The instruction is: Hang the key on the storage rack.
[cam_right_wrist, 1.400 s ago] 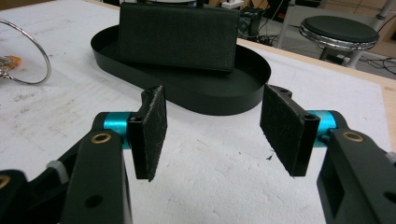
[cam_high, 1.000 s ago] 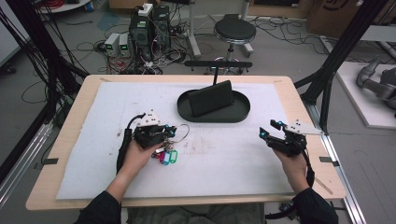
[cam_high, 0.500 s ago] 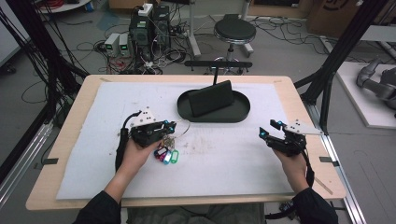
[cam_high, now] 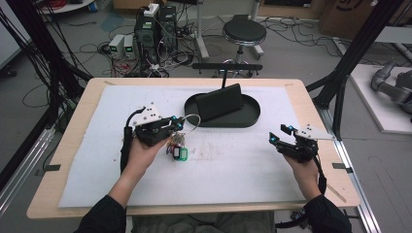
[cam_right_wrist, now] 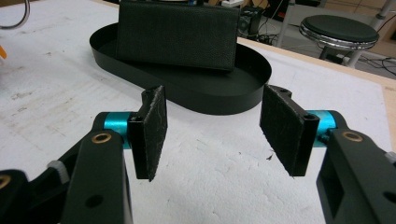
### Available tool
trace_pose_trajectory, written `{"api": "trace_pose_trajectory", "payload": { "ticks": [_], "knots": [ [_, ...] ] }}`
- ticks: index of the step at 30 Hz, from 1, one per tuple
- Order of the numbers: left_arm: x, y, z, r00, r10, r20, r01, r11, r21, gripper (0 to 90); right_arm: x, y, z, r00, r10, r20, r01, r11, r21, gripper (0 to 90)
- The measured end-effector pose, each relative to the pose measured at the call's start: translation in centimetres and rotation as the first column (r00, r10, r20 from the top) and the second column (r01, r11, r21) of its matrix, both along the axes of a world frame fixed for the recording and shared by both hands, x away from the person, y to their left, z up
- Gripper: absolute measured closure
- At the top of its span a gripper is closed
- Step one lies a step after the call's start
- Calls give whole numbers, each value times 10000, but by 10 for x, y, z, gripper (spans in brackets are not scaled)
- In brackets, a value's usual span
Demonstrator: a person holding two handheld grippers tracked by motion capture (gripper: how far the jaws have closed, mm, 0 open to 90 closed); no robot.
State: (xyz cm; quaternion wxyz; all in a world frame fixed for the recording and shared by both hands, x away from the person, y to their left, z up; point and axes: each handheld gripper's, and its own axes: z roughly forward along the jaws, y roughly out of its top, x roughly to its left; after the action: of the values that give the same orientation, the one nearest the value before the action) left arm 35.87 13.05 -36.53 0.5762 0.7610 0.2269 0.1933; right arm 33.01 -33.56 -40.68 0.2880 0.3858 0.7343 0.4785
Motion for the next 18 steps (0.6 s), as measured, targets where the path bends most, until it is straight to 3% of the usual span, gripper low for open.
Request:
{"api": "trace_pose_trajectory", "payload": {
  "ticks": [7,18],
  "knots": [
    [6,-4,14,9997,39,249,-35,9998,-177,862,1,0,0,10000,15,-31,-15,10000,12,423],
    [20,-14,41,9985,116,533,-111,9999,-102,862,0,-1,0,10000,20,-19,-20,10000,60,423]
  ]
}}
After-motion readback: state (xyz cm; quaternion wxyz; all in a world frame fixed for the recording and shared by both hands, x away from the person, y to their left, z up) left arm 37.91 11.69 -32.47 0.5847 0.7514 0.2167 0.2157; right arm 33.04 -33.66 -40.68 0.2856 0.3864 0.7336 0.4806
